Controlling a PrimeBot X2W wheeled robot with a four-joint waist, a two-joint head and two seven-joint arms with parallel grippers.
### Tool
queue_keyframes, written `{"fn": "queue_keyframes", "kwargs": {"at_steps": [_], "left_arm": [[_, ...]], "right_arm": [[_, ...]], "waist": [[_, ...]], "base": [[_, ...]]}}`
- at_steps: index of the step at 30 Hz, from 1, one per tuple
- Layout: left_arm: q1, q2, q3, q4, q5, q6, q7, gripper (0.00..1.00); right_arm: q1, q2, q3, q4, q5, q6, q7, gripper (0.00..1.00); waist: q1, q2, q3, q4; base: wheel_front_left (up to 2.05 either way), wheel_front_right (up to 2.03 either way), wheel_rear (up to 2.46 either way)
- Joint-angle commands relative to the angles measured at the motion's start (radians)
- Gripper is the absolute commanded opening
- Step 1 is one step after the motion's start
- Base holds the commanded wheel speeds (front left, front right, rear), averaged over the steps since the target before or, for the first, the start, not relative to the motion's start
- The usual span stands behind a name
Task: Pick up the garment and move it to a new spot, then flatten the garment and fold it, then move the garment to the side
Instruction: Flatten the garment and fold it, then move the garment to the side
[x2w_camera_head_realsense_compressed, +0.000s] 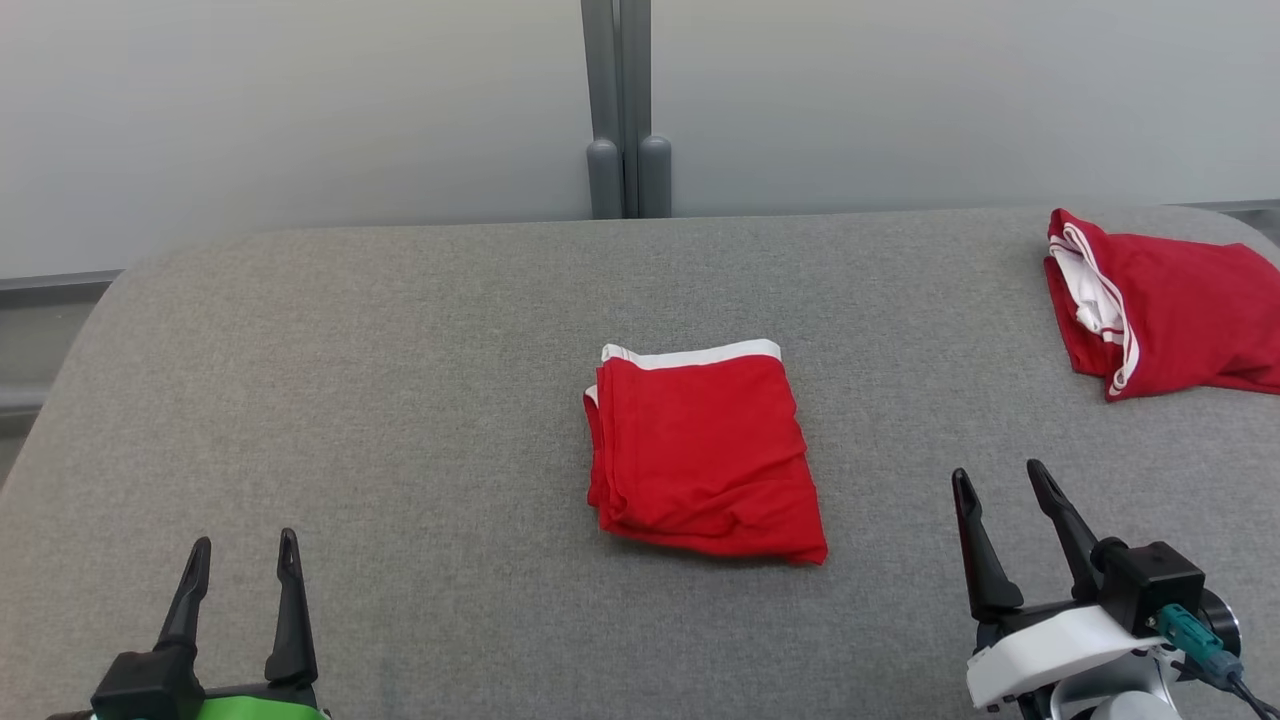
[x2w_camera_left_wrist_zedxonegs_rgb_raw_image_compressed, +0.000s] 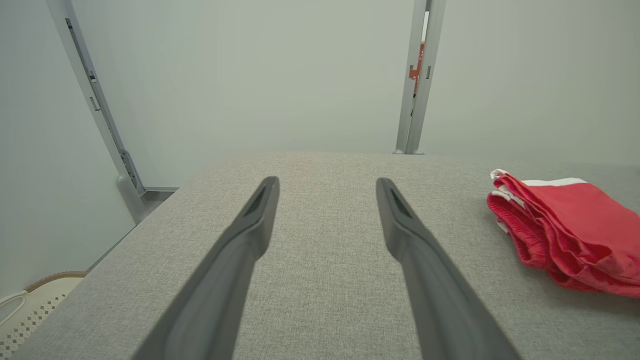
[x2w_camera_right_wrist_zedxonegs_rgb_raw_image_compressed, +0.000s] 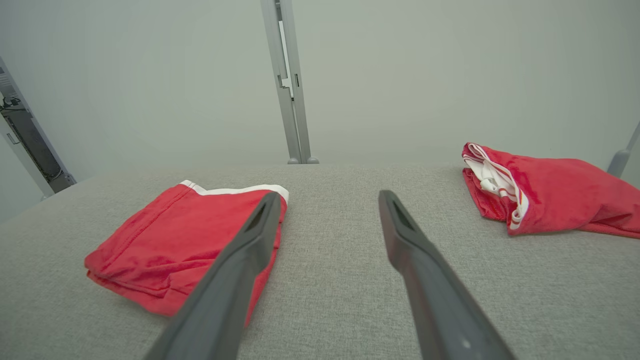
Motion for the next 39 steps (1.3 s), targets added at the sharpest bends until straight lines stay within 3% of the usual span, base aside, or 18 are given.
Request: {"fn": "queue_keyframes", "kwargs": {"at_steps": [1,27,32,39], "left_arm": [[0.012,0.002,0.004,0.002,0.009,0.001,0.0,1.0],[0.01,0.001,0.002,0.003,0.009,0.001,0.0,1.0],[0.004,0.0,-0.003,0.002,0.009,0.001,0.0,1.0],[-0.027,0.003,-0.021,0.004,-0.001,0.001,0.0,1.0]], "right_arm": [[0.015,0.001,-0.003,-0.006,0.003,-0.001,-0.003,1.0],[0.01,0.013,-0.003,0.005,0.012,-0.001,-0.003,1.0],[-0.036,0.014,0.018,0.028,0.013,-0.001,-0.003,1.0],[-0.199,-0.009,0.088,0.15,0.004,-0.001,-0.001,1.0]], "waist": [[0.0,-0.0001,0.0,-0.001],[0.0,-0.0001,0.006,0.002],[0.0,-0.0001,0.011,0.007],[0.0,-0.0001,0.045,0.032]], "base": [[0.0,0.0,0.0],[0.0,0.0,0.0],[0.0,0.0,0.0],[0.0,0.0,0.0]]}}
